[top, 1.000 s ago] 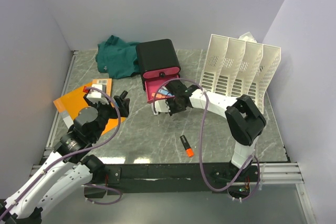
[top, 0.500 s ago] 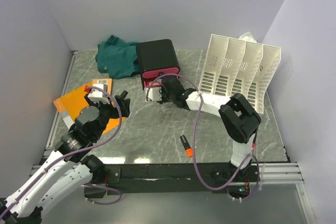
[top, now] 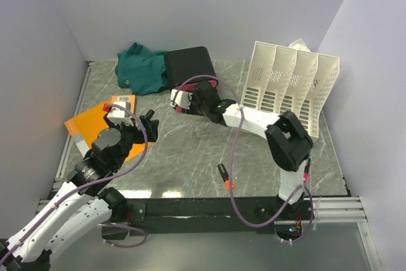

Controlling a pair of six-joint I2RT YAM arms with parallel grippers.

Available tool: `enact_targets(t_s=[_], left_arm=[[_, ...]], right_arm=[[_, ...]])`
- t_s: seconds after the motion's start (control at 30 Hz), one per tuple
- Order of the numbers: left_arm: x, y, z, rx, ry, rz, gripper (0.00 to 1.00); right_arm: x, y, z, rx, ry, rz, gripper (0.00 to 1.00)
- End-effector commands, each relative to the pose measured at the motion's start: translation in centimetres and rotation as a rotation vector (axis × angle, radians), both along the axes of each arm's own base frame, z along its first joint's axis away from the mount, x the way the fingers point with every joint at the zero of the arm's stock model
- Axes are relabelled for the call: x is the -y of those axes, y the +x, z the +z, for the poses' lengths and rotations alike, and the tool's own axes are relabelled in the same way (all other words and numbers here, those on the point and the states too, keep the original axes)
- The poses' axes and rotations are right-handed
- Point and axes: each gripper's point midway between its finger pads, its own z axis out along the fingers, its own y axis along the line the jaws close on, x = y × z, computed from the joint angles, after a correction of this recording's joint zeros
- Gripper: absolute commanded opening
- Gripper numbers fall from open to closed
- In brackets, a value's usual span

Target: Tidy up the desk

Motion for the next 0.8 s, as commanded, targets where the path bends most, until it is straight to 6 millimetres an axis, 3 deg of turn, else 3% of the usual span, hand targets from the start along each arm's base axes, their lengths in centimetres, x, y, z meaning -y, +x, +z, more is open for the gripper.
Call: enact_targets(t_s=[0.0, 0.03, 0.07, 0.1, 0.17, 0.2, 0.27, 0.3, 0.37, 0.4, 0.47, 0.5, 0.53, 0.57, 0.6, 0.67, 0.73, 0.77], left_arm=[[1.3, 0.2, 0.0, -0.006, -0.047, -0.043, 1.00], [1.6, 0.3, -0.1, -0.012, -0.060, -0.050, 1.00], [2.1, 0.2, -0.2, -0.019, -0.068, -0.074, 1.00], [2.5, 0.4, -0.9, -0.041, -0.067, -0.079, 0.99], [3.5, 0.6, -1.2, -0.064, -0.108, -0.105, 1.00], [4.5, 0.8, -2.3, -0.104, -0.113, -0.144, 1.00], [5.5, 1.4, -2.9, -0.138, -0.169, -0.160, 0.99], [6.7, 1.5, -4.0, -0.184, -0.174, -0.202, 1.00], [7.5, 2.5, -4.1, -0.197, -0.214, -0.210, 0.99], [7.9, 3.1, -5.3, -0.237, -0.210, -0.210, 0.99], [7.5, 4.9, -4.8, -0.244, -0.231, -0.179, 1.00], [7.4, 6.0, -5.9, -0.285, -0.225, -0.163, 0.99], [7.6, 6.6, -5.9, -0.308, -0.237, -0.177, 1.00], [6.7, 8.4, -4.2, -0.293, -0.262, -0.148, 0.99], [6.7, 9.4, -5.9, -0.366, -0.259, -0.132, 0.99], [6.3, 12.0, -5.4, -0.408, -0.288, -0.116, 1.00], [6.4, 12.9, -5.4, -0.473, -0.336, -0.102, 0.99], [6.5, 14.3, -4.6, -0.478, -0.357, -0.092, 1.00]], right_arm=[[0.0, -5.6, 5.8, -0.163, 0.210, 0.097, 0.50], [0.5, -6.6, 6.2, -0.202, 0.230, 0.113, 0.50], [0.9, -7.8, 8.2, -0.219, 0.263, 0.138, 0.50], [1.4, -9.7, 8.0, -0.309, 0.269, 0.179, 0.50], [2.7, -10.9, 10.1, -0.368, 0.301, 0.199, 0.51], [3.5, -13.1, 10.5, -0.477, 0.285, 0.241, 0.51], [5.5, -13.5, 11.1, -0.558, 0.310, 0.219, 0.51], [6.8, -14.8, 10.8, -0.634, 0.293, 0.214, 0.51], [7.9, -16.4, 11.4, -0.693, 0.342, 0.263, 0.51], [9.2, -17.0, 10.3, -0.742, 0.346, 0.233, 0.52], [10.3, -17.9, 10.2, -0.736, 0.370, 0.220, 0.52], [11.2, -18.1, 8.7, -0.746, 0.378, 0.193, 0.54], [11.8, -18.4, 8.9, -0.717, 0.389, 0.186, 0.54], [12.2, -18.6, 8.5, -0.719, 0.398, 0.167, 0.55], [13.1, -18.8, 7.3, -0.728, 0.403, 0.138, 0.57], [13.6, -19.2, 7.2, -0.720, 0.433, 0.131, 0.57], [14.1, -19.4, 6.4, -0.736, 0.465, 0.123, 0.58], [14.2, -19.7, 6.1, -0.743, 0.479, 0.141, 0.58]])
